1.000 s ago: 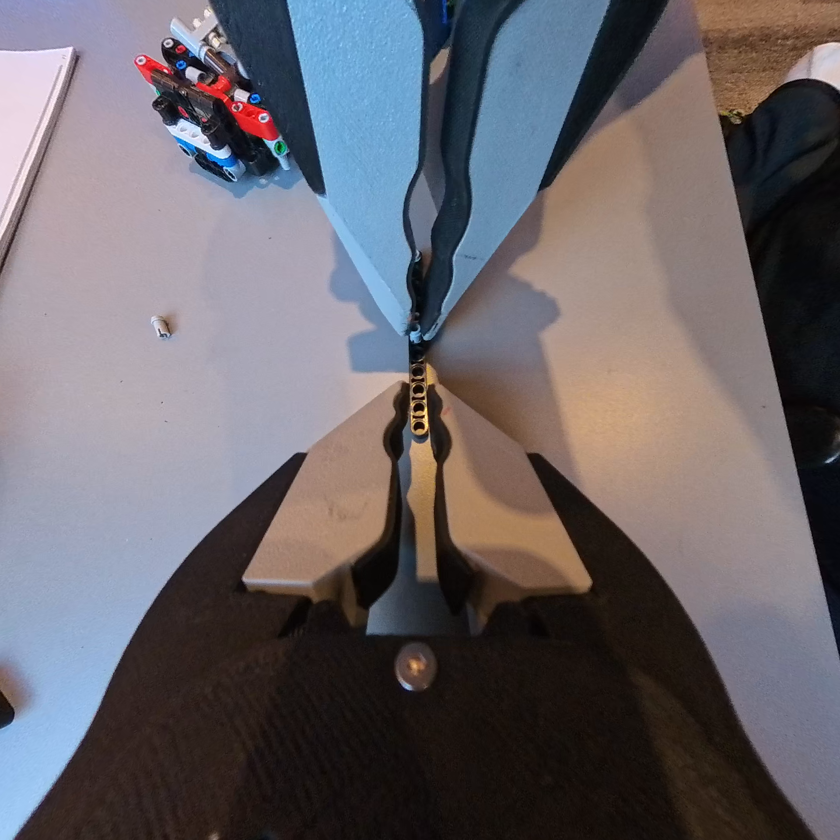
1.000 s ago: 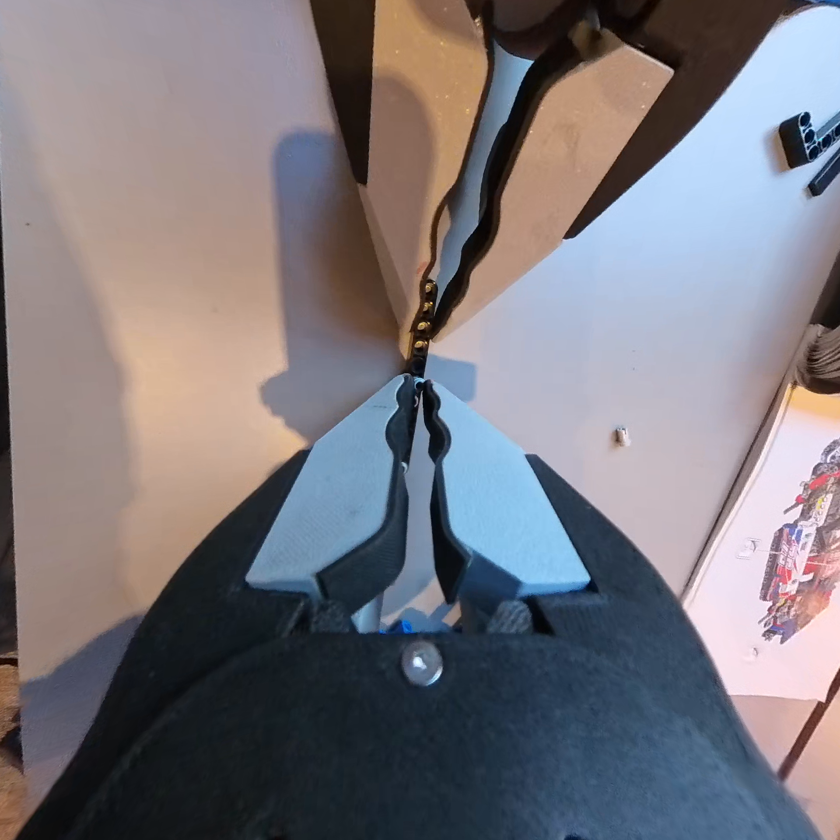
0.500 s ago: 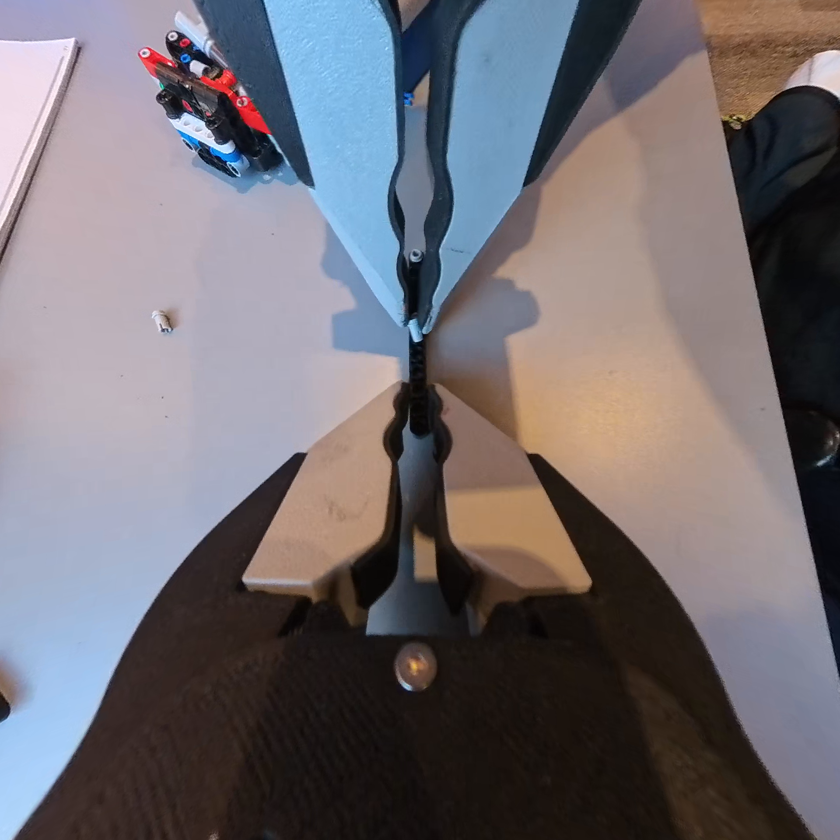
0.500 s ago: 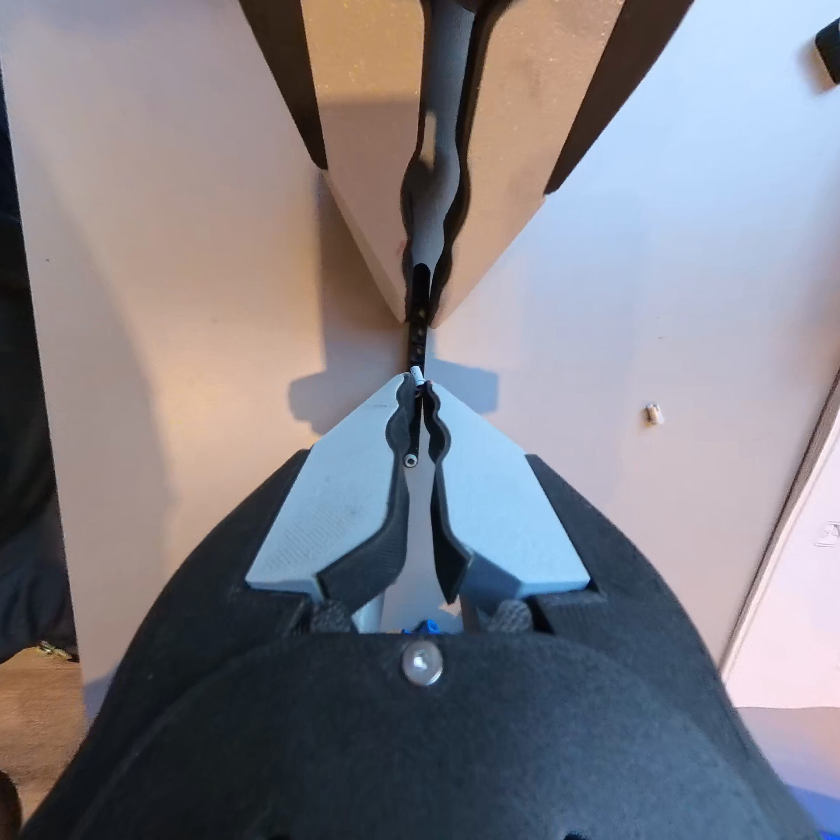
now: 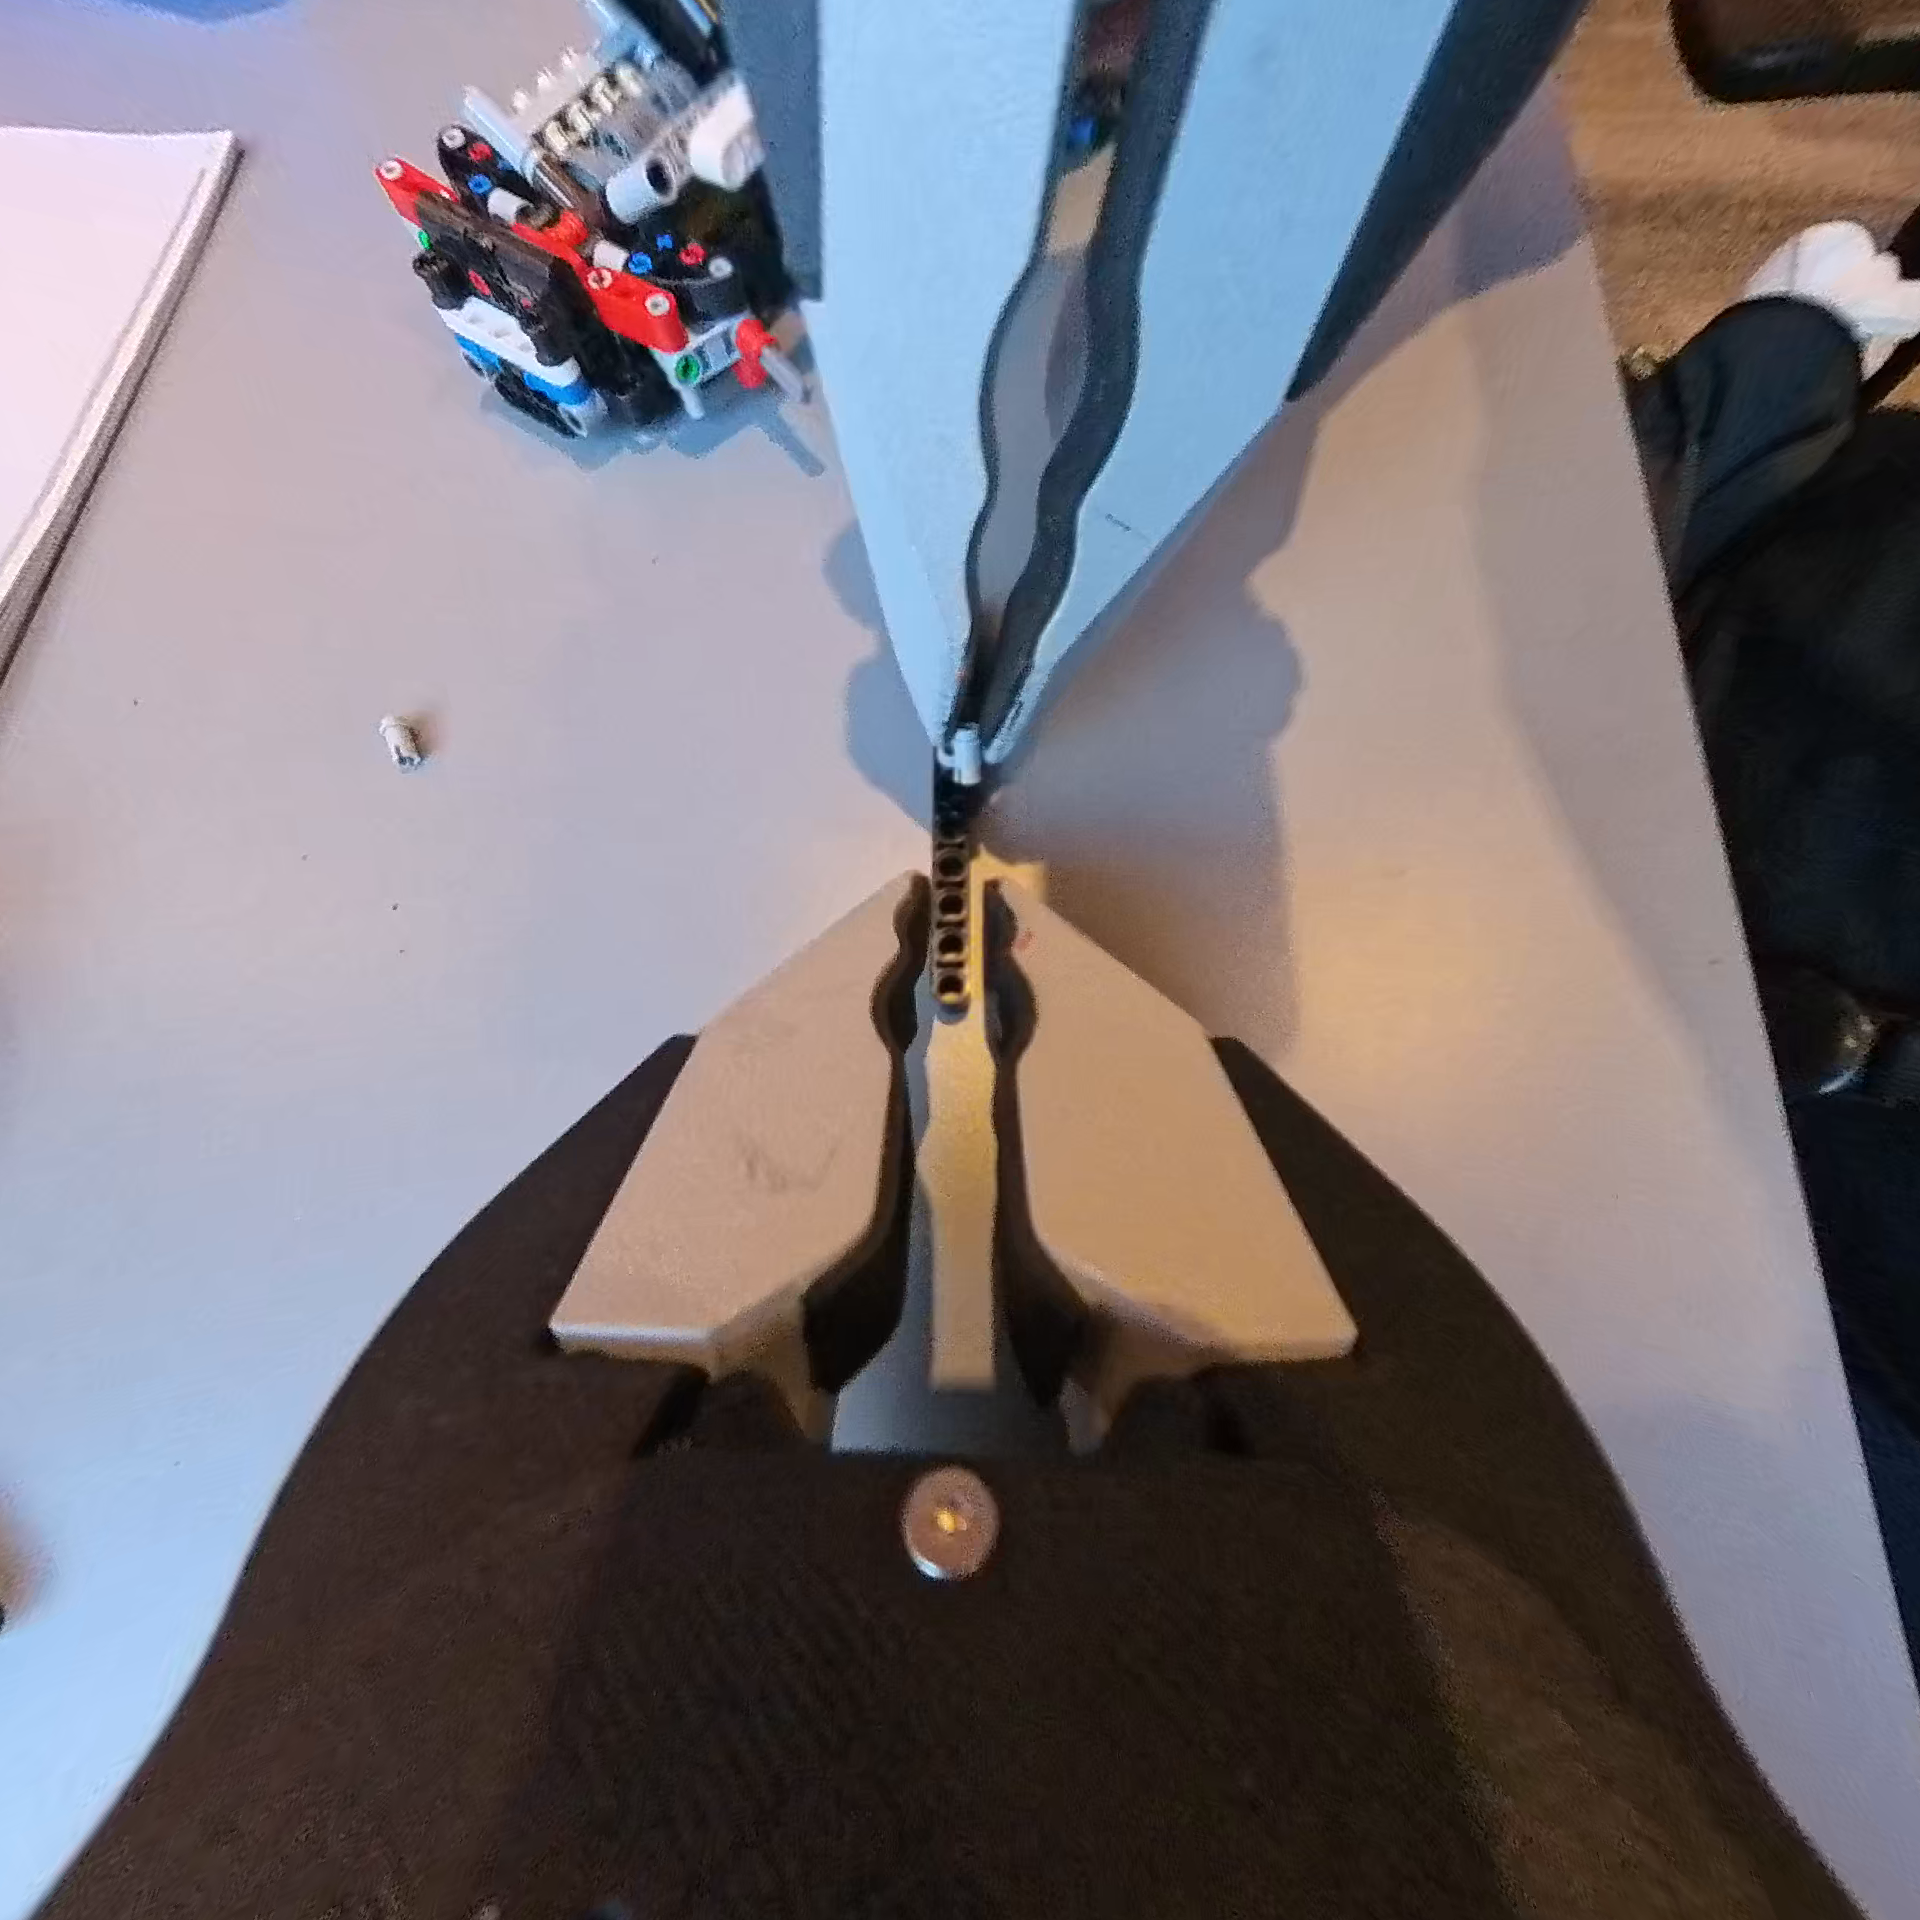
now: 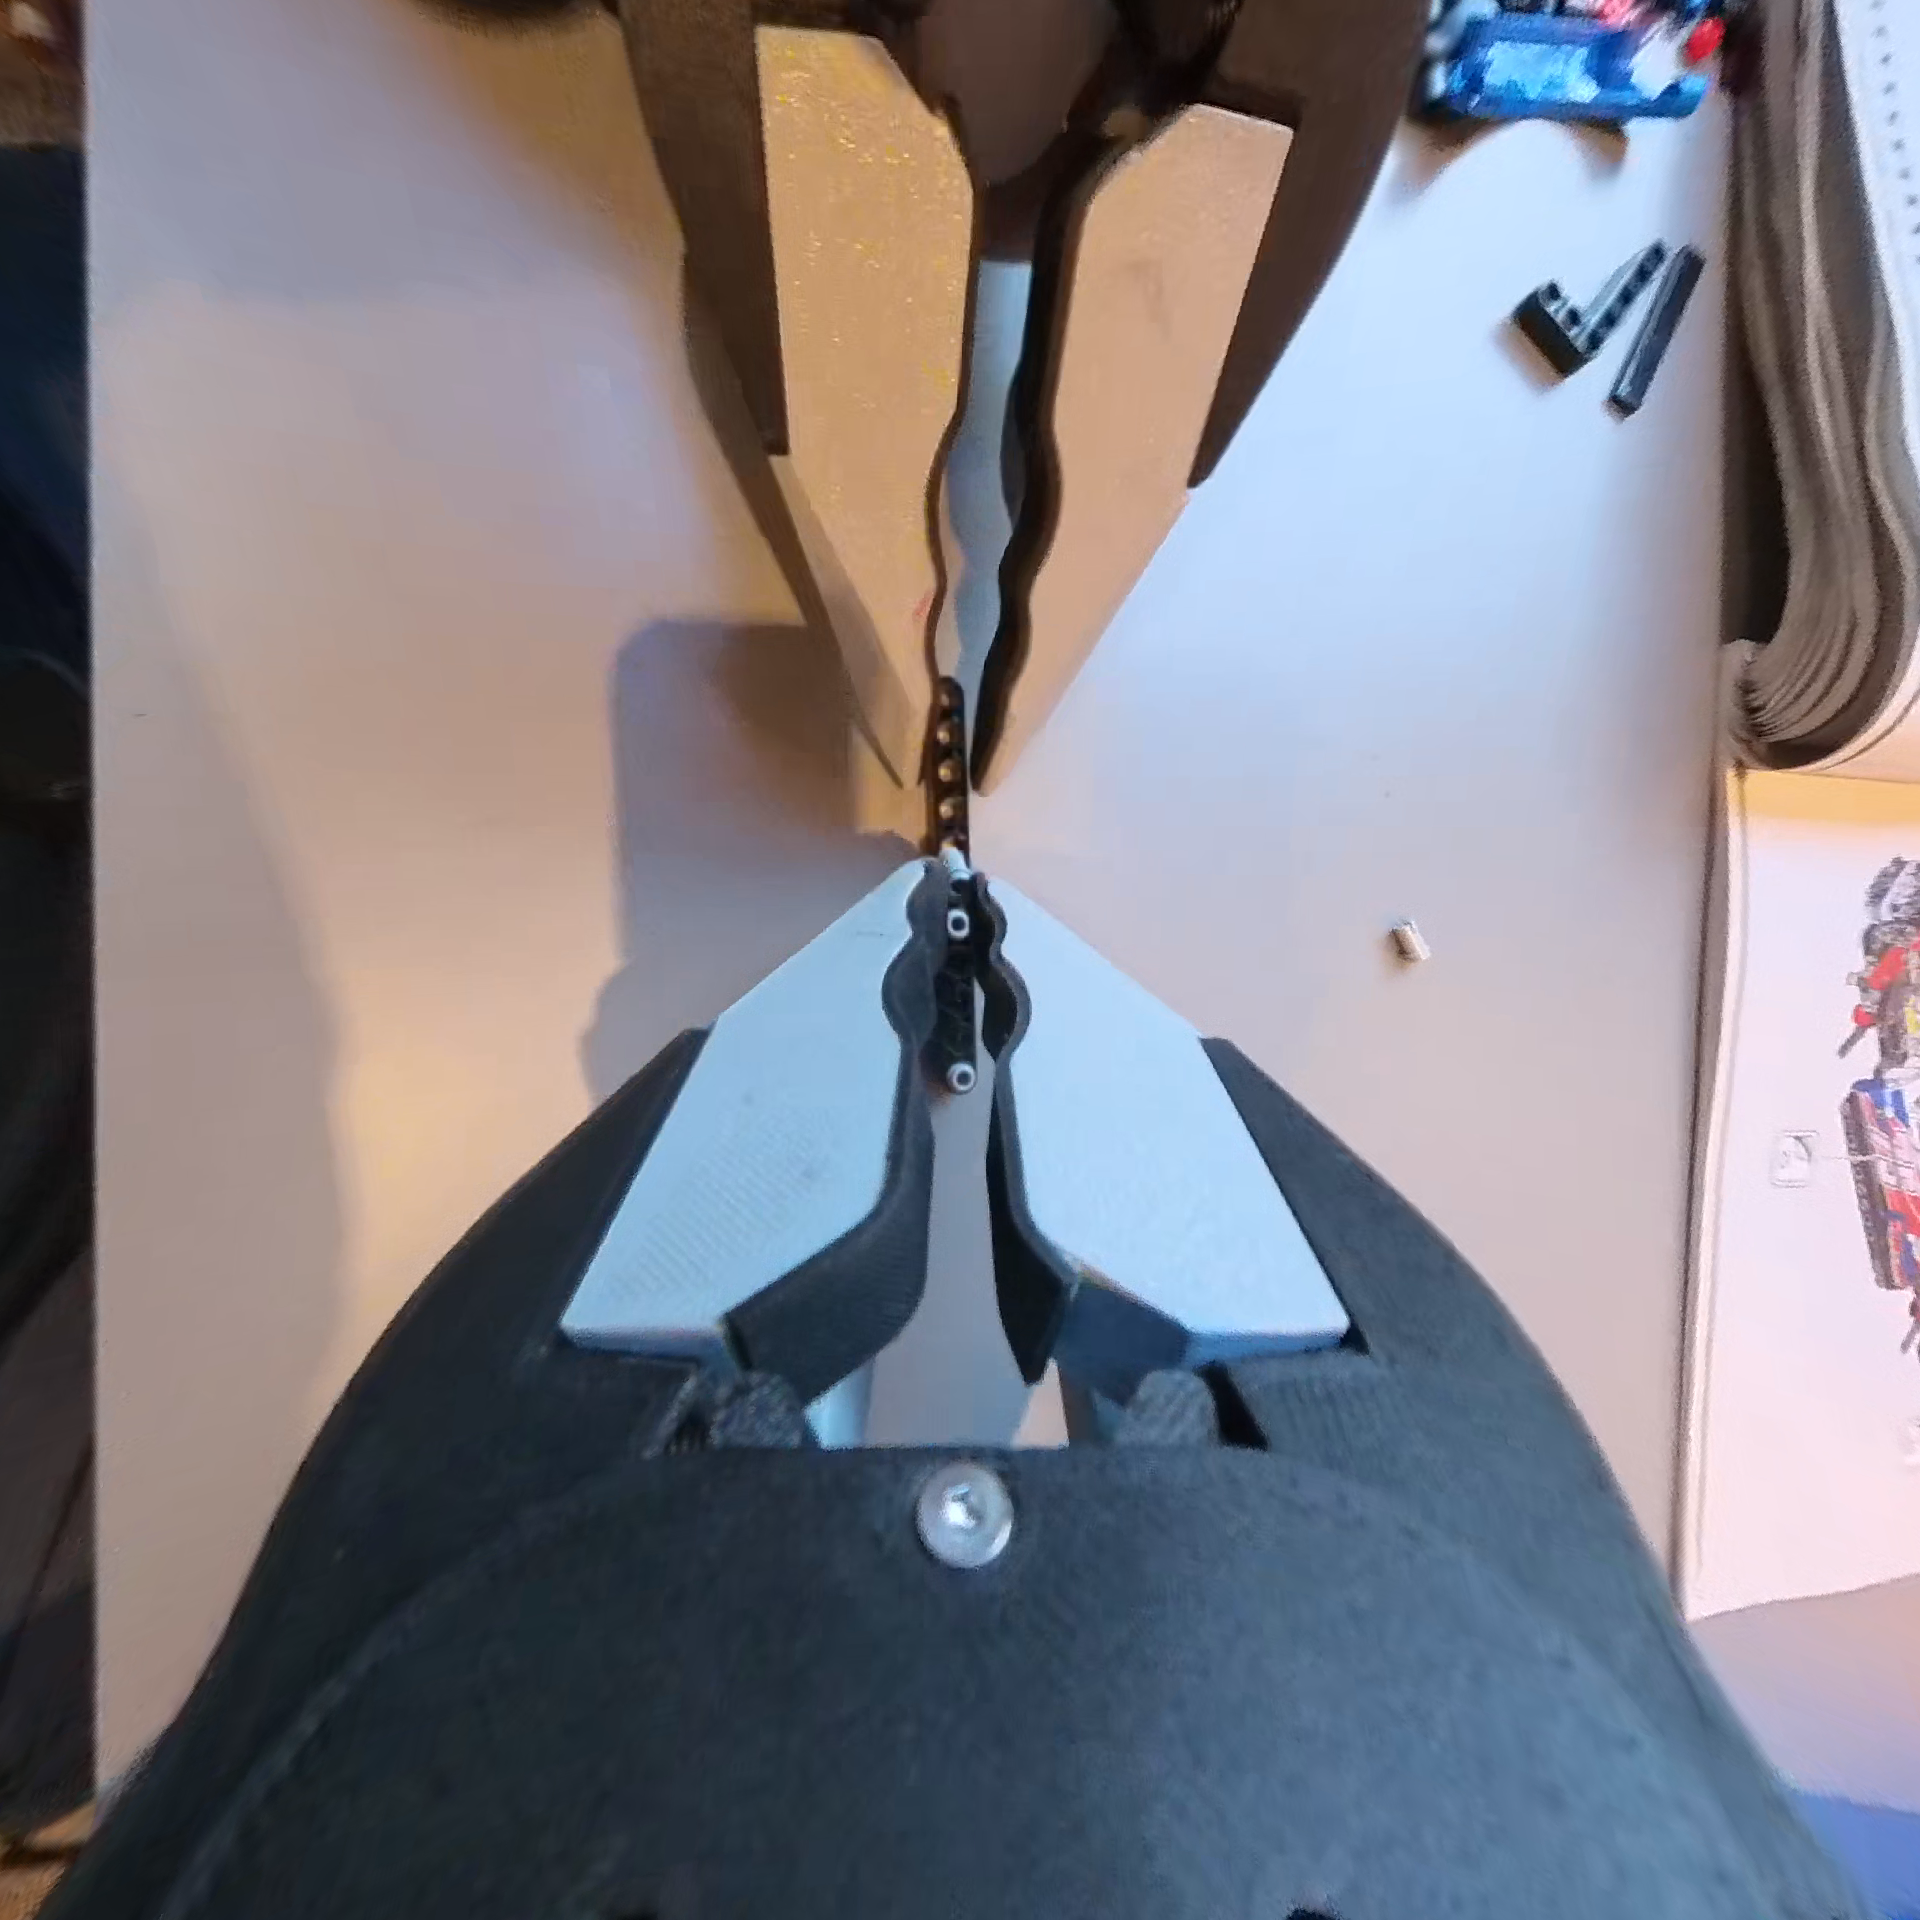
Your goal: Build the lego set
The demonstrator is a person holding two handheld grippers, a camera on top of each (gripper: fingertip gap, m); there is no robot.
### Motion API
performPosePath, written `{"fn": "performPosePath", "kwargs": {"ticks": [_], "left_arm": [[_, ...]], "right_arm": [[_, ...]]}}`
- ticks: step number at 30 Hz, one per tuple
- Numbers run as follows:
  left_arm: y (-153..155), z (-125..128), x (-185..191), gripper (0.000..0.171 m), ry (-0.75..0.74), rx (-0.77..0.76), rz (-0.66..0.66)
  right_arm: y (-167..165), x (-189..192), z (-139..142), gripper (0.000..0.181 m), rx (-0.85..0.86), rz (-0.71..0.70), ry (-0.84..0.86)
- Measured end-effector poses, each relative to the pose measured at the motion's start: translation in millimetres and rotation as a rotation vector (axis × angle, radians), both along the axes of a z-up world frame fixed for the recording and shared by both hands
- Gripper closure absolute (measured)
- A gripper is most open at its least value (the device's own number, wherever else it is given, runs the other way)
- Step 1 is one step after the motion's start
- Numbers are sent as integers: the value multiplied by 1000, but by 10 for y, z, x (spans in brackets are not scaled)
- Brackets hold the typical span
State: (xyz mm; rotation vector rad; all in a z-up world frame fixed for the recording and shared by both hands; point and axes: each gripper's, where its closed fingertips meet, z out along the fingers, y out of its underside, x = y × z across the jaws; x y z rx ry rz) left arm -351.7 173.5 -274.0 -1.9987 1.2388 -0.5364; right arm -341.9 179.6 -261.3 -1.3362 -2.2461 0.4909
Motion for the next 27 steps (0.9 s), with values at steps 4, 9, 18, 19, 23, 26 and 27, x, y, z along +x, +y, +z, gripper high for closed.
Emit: {"fn": "performPosePath", "kwargs": {"ticks": [4,9,18,19,23,26,27], "left_arm": [[5,53,2,163,-50,-22,8],[-34,145,87,164,-111,-11,-24],[-99,288,183,164,-200,14,-75],[-101,277,185,165,-193,13,-76],[-134,286,197,170,-199,14,-98],[-144,289,205,170,-202,9,-102],[-145,289,204,170,-203,8,-102]], "right_arm": [[-2,-6,68,180,65,-5,82],[-20,-2,130,179,92,-21,143],[-158,-25,224,179,104,45,209],[-175,-24,227,179,110,59,211],[-203,-16,232,179,136,95,219],[-216,-18,246,179,130,101,229],[-218,-20,245,179,135,103,233]]}}
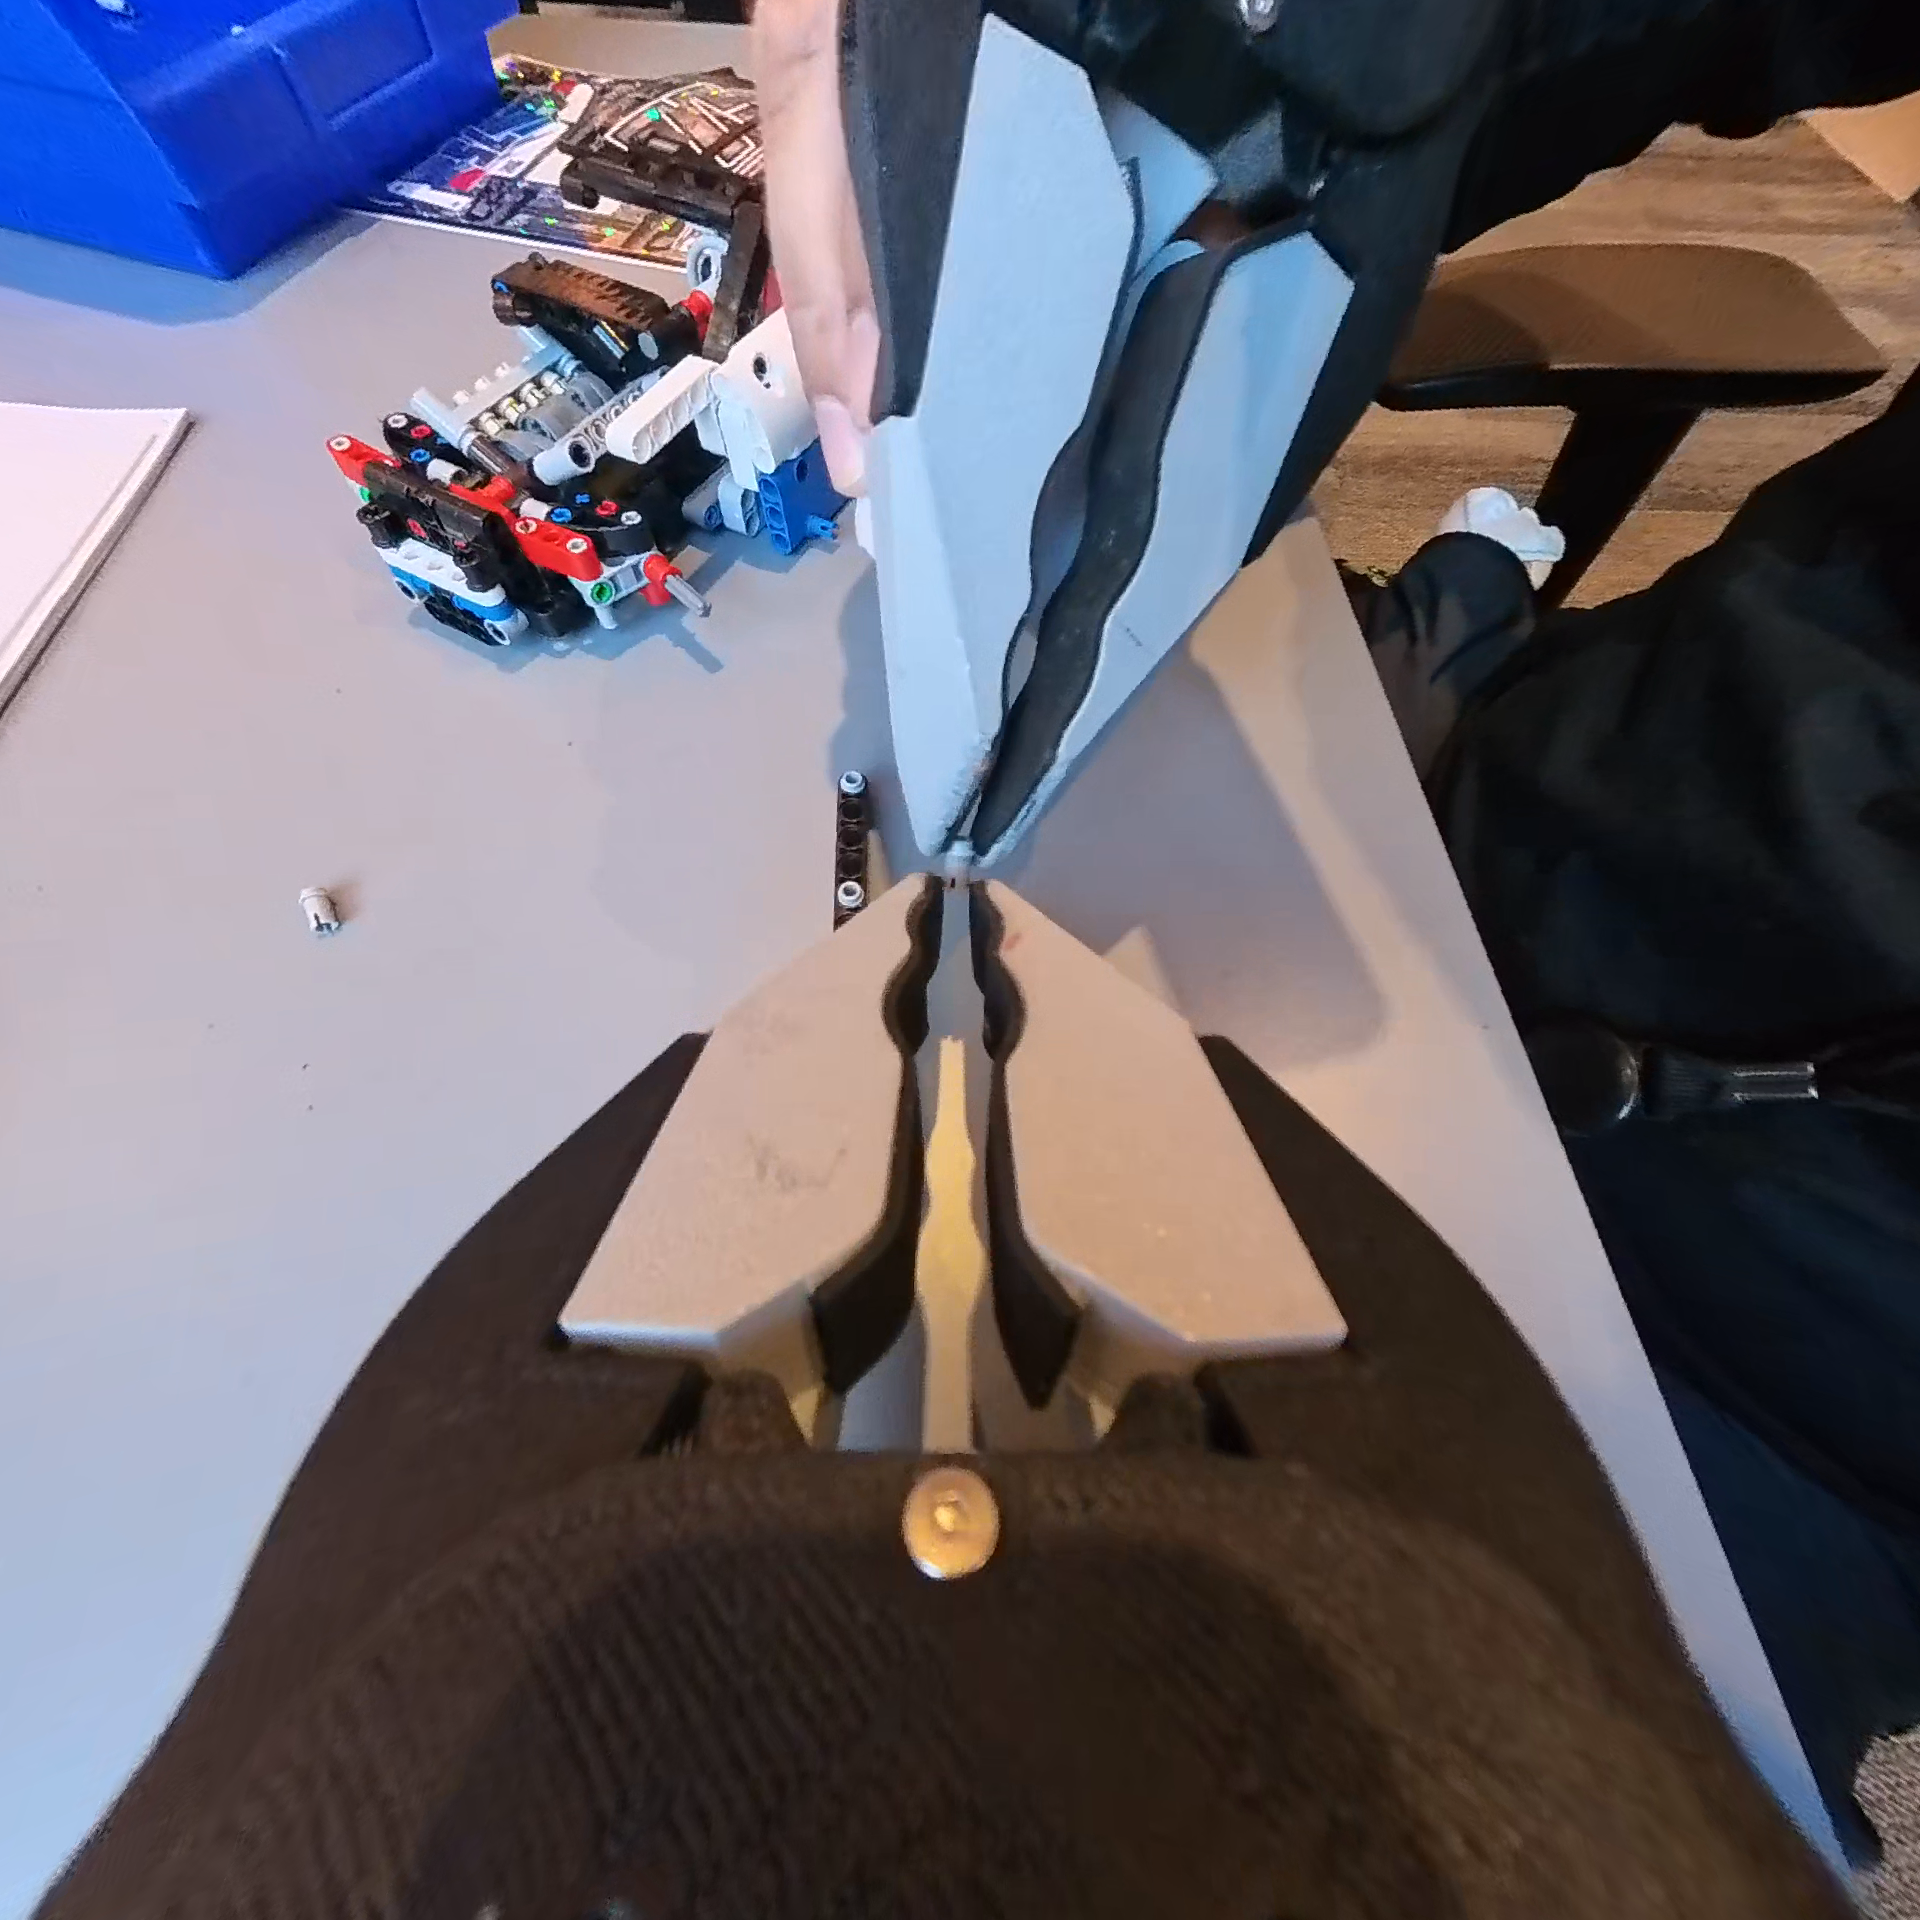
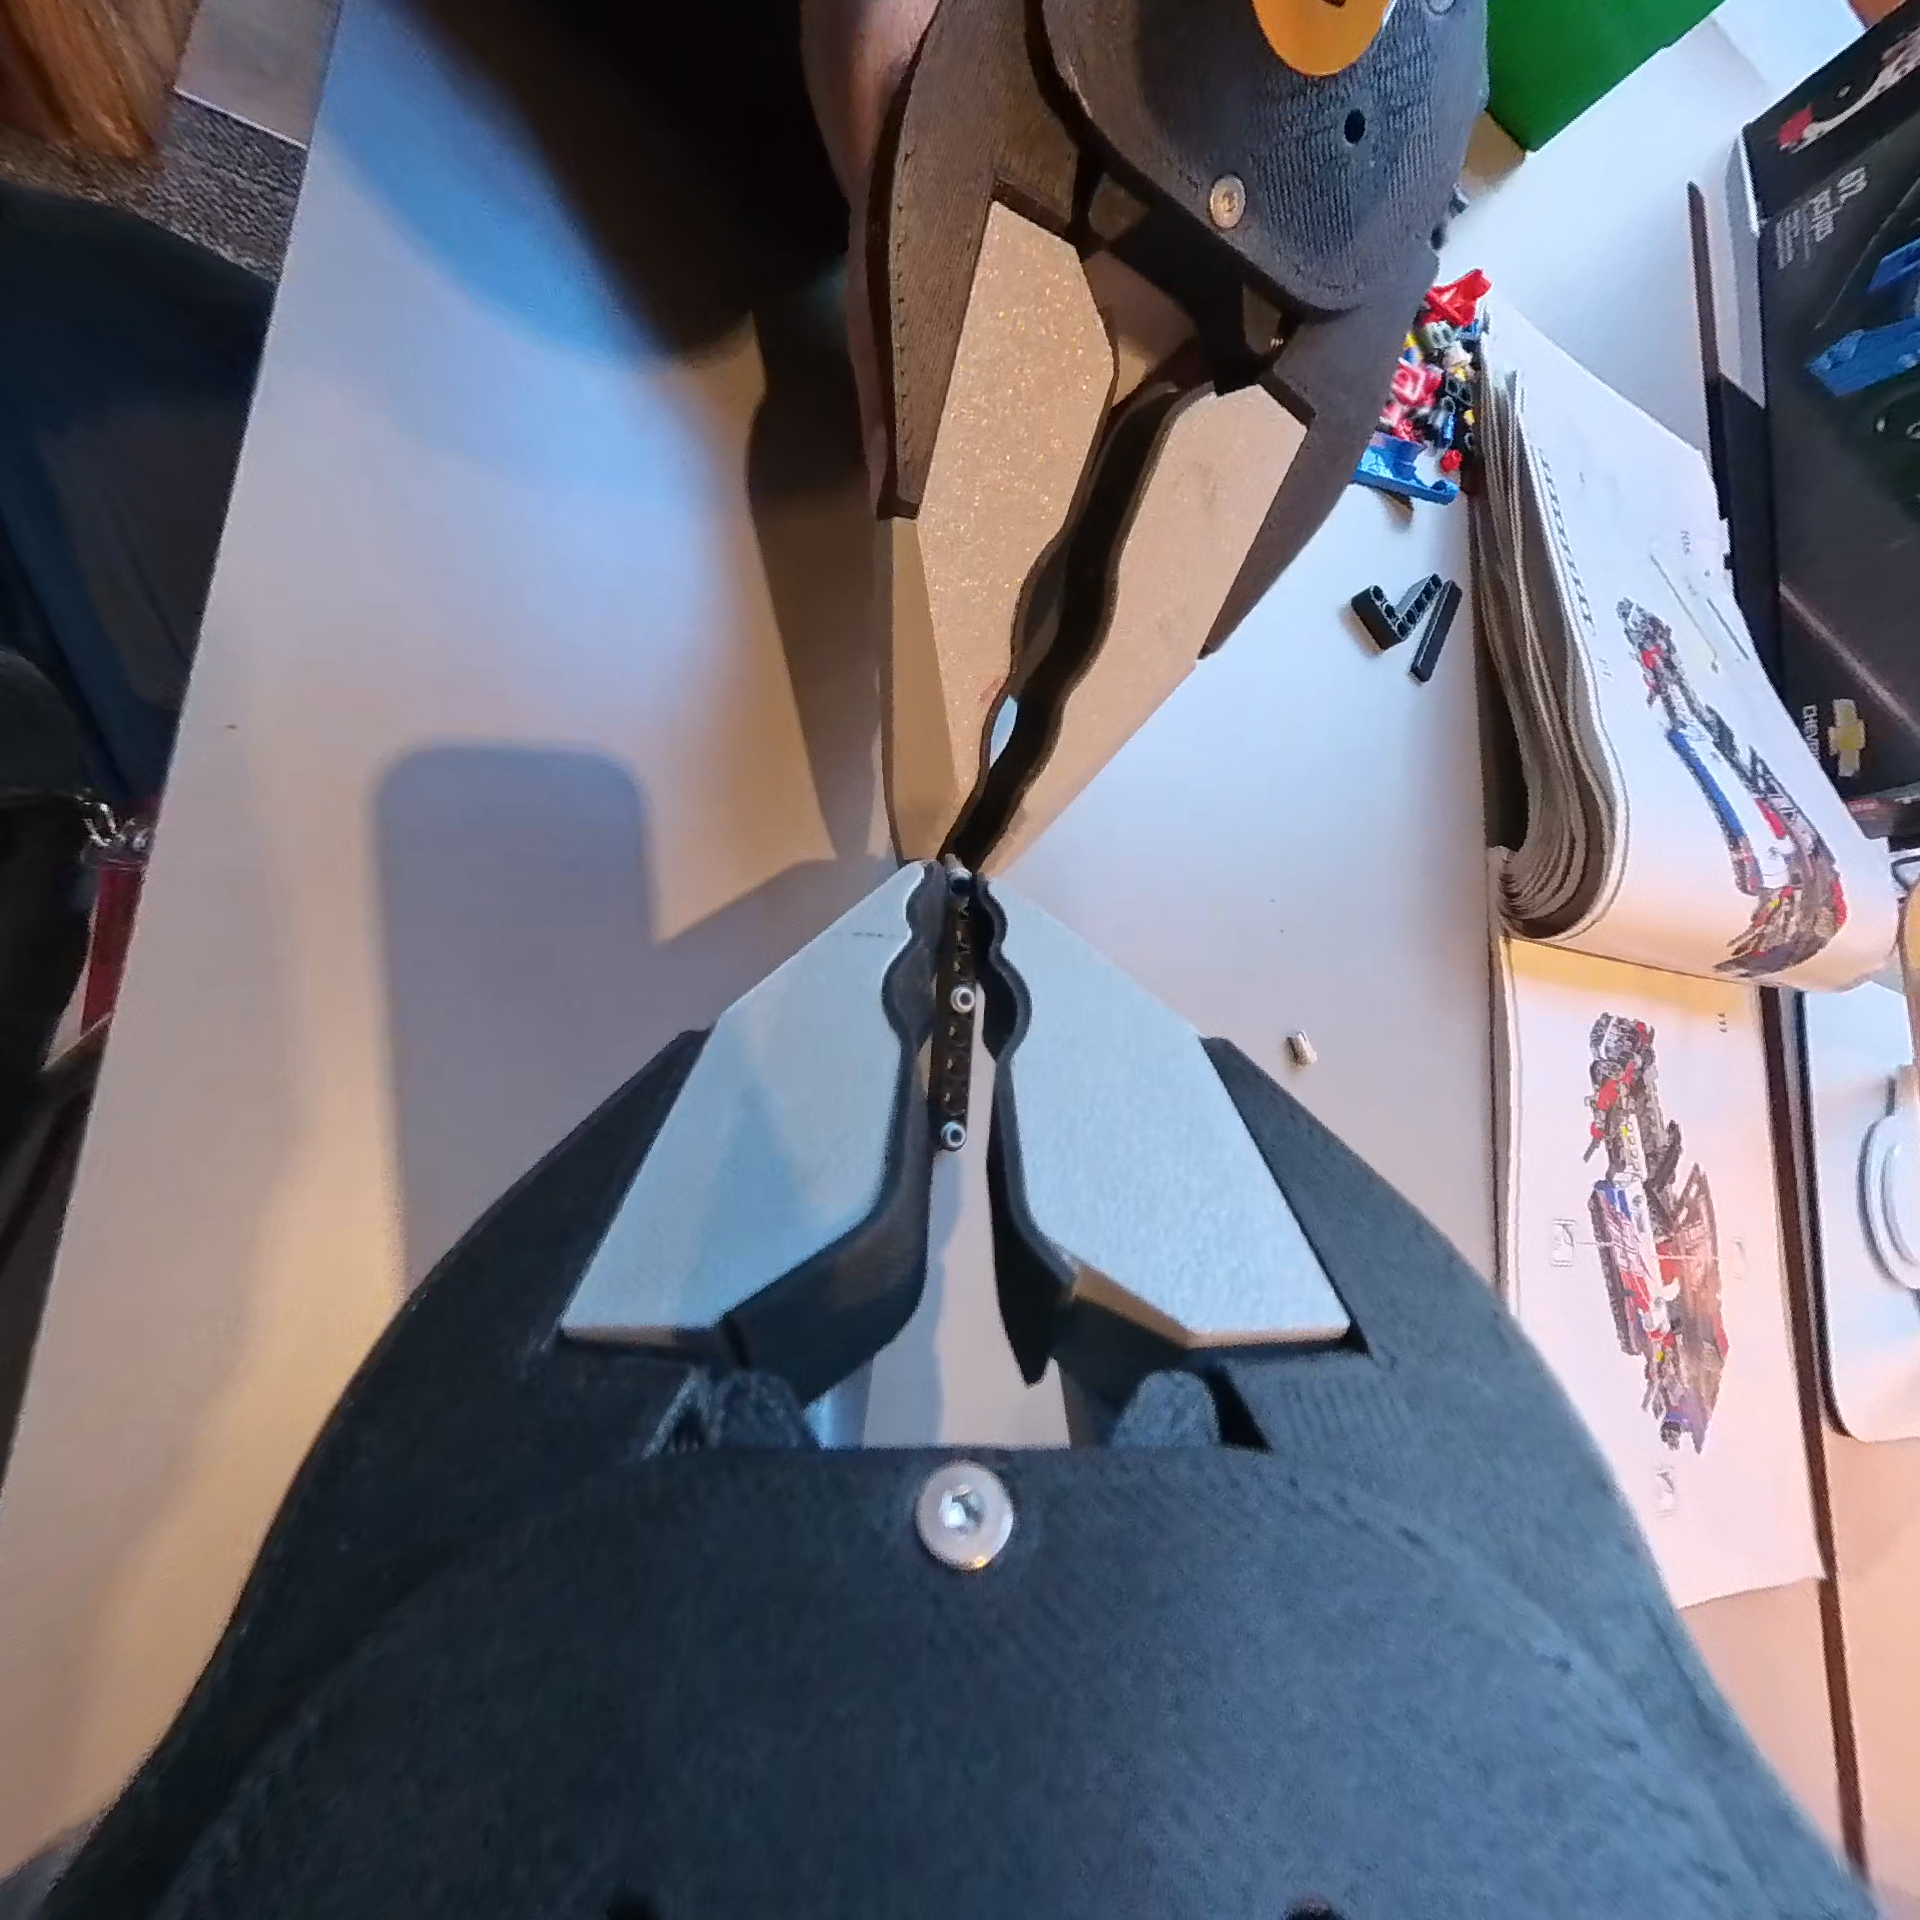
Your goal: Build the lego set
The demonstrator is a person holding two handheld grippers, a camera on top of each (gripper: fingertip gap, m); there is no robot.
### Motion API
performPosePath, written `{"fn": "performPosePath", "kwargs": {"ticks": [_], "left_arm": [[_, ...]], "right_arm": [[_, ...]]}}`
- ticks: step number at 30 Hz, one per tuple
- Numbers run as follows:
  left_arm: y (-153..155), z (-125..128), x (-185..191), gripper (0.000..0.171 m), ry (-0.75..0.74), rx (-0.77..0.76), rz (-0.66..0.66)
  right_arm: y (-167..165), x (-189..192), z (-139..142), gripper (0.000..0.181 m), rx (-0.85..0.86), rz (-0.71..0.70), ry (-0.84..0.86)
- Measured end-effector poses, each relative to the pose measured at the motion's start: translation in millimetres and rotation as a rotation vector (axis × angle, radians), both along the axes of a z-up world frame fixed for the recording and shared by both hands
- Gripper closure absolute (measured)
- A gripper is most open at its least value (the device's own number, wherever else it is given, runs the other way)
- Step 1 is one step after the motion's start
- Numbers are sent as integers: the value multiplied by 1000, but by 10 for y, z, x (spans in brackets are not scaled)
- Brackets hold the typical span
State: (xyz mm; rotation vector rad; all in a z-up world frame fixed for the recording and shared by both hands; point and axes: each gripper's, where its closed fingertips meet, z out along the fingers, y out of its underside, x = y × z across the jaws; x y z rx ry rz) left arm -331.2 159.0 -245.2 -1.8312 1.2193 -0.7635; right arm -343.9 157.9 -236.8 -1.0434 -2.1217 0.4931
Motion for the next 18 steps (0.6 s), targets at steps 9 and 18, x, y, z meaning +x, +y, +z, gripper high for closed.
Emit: {"fn": "performPosePath", "kwargs": {"ticks": [9,18], "left_arm": [[21,-22,-7,170,23,16,10],[127,35,-51,171,125,242,74]], "right_arm": [[13,3,-33,179,20,-1,13],[79,-22,8,179,-220,-140,37]]}}
